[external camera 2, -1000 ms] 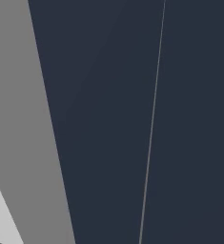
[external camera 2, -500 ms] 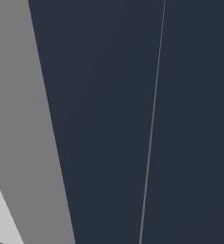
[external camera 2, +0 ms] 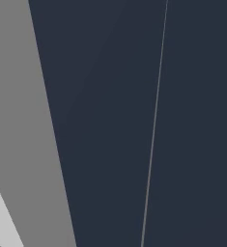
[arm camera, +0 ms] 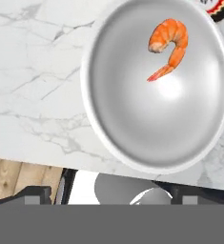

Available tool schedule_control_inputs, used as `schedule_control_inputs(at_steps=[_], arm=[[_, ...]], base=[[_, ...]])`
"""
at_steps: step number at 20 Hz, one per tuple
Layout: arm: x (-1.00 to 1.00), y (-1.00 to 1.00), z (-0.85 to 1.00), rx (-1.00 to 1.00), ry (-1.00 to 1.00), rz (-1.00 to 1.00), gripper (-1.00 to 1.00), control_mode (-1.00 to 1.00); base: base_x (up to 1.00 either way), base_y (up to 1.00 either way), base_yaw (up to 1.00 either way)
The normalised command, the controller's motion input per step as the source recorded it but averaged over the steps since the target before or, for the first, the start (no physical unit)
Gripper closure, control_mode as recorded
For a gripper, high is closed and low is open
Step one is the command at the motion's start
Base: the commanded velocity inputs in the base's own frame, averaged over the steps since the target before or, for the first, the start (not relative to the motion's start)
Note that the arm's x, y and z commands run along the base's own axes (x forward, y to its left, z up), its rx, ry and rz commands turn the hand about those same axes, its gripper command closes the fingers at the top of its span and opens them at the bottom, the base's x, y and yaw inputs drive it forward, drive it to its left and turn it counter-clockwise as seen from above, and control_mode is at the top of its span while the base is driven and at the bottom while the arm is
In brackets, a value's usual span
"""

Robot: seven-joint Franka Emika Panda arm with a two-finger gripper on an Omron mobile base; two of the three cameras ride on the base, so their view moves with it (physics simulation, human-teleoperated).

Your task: Remove the pear from the bowl and place it on the small plate. Then place the bowl with only the shrimp in the microwave, close the door, and press the start button to microwave the shrimp.

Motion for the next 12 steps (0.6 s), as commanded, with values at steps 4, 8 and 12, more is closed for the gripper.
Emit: schedule_control_inputs(at_steps=[4, 8, 12], arm=[[0.0, 0.0, -0.31, 0.0, 0.02, -0.08, -1.0, -1.0], [0.05, -0.03, -0.28, 0.0, 0.0, -0.01, -1.0, -1.0], [0.14, -0.06, -0.26, 0.0, 0.0, 0.0, -1.0, -1.0]], base=[[0.0, 0.0, 0.0], [0.0, 0.0, 0.0], [0.0, 0.0, 0.0]])
